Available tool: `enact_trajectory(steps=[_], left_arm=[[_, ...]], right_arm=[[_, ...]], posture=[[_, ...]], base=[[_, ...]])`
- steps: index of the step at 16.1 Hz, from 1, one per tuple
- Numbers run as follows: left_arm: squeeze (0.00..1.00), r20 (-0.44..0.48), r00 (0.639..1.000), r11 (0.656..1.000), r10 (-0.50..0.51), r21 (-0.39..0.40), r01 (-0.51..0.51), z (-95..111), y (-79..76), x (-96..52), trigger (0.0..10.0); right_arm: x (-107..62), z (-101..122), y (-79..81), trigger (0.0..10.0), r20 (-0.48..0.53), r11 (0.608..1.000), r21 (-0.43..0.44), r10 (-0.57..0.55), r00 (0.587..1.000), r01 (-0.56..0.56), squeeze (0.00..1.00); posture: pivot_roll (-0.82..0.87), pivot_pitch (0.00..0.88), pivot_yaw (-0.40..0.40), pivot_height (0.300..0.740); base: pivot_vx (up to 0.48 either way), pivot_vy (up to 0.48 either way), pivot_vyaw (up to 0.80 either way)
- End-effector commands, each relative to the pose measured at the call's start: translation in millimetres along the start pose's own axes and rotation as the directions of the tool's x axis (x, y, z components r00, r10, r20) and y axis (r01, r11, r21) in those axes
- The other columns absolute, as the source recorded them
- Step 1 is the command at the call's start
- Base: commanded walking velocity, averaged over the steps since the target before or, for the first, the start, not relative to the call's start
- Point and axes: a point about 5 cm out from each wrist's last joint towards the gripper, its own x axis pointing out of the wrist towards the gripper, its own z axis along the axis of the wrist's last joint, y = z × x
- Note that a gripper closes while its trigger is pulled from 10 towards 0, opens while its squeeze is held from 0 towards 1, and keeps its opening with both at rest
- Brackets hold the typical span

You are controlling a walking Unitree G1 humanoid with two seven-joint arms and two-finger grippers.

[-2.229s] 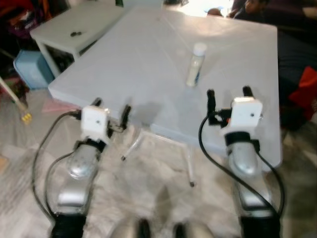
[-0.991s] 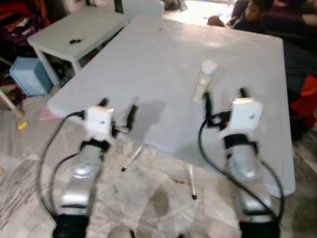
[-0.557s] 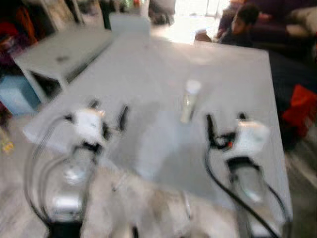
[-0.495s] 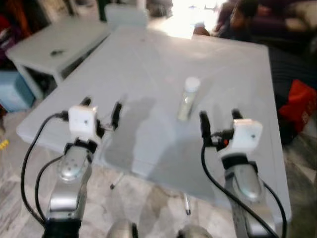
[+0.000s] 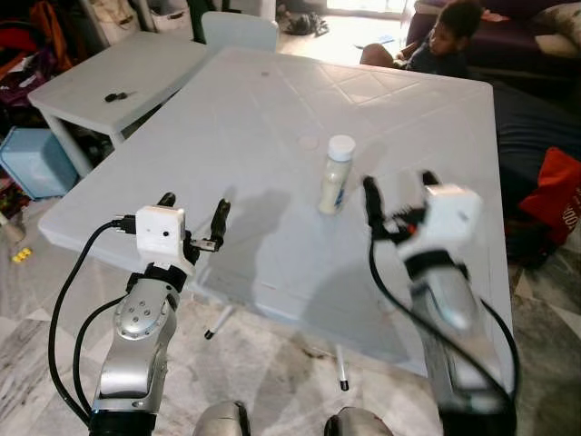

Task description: Restocking fridge

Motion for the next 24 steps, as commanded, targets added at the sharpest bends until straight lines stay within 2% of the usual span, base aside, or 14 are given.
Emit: enact_trajectory(steps=[1, 5, 9, 15, 18, 19, 20, 24], left_arm=[[0.00, 0.017, 1.000, 1.000, -0.010, 0.001, 0.010, 6.1, 0.8, -0.2, 10.0], [0.00, 0.012, 1.000, 1.000, -0.011, 0.011, 0.011, 7.8, 1.8, 1.8, 10.0], [0.00, 0.005, 1.000, 1.000, -0.020, 0.016, 0.020, 7.6, 0.7, 0.1, 10.0], [0.00, 0.003, 1.000, 1.000, -0.024, 0.019, 0.024, 9.8, 1.6, 0.2, 10.0], [0.00, -0.002, 1.000, 0.999, -0.029, 0.017, 0.029, 9.1, 0.1, -0.9, 10.0], [0.00, -0.004, 1.000, 0.999, -0.030, 0.017, 0.030, 9.0, -0.2, -1.0, 10.0], [0.00, -0.004, 0.999, 0.999, -0.032, 0.017, 0.032, 9.1, -0.4, -1.1, 10.0], [0.00, -0.006, 0.999, 0.999, -0.032, 0.019, 0.032, 8.8, -0.6, -1.3, 10.0]], right_arm=[[2.5, -1.3, 0.6, 10.0, -0.013, 1.000, 0.013, 0.019, 1.000, -0.019, 0.00], [13.8, -1.5, 8.2, 10.0, -0.016, 0.992, -0.003, 0.130, 0.991, -0.130, 0.00], [28.3, 0.5, -0.2, 10.0, -0.006, 0.992, -0.024, 0.123, 0.992, -0.123, 0.00], [49.1, 1.4, 3.2, 10.0, 0.000, 0.983, -0.051, 0.174, 0.985, -0.173, 0.00], [61.0, 0.6, -1.2, 10.0, -0.009, 0.984, -0.038, 0.172, 0.985, -0.172, 0.00], [64.2, 0.7, -2.4, 4.2, -0.012, 0.987, -0.012, 0.162, 0.987, -0.162, 0.00], [66.8, 1.7, -2.2, 0.0, -0.009, 0.985, -0.009, 0.170, 0.985, -0.170, 0.00], [69.5, 3.6, 4.4, 0.0, -0.003, 0.975, -0.022, 0.223, 0.975, -0.223, 0.00]], posture=[[-0.02, 0.110, 0.039, 0.740], [-0.01, 0.113, 0.043, 0.740], [0.01, 0.118, 0.045, 0.740], [0.02, 0.126, 0.043, 0.740], [0.03, 0.129, 0.042, 0.740], [0.03, 0.130, 0.042, 0.740], [0.03, 0.131, 0.042, 0.740], [0.03, 0.135, 0.039, 0.740]], base=[[0.000, 0.000, 0.00], [0.000, 0.000, 0.00], [0.000, 0.000, 0.00], [0.000, 0.000, 0.00], [0.000, 0.000, 0.00], [0.000, 0.000, 0.00], [0.000, 0.000, 0.00], [0.000, 0.000, 0.00]])
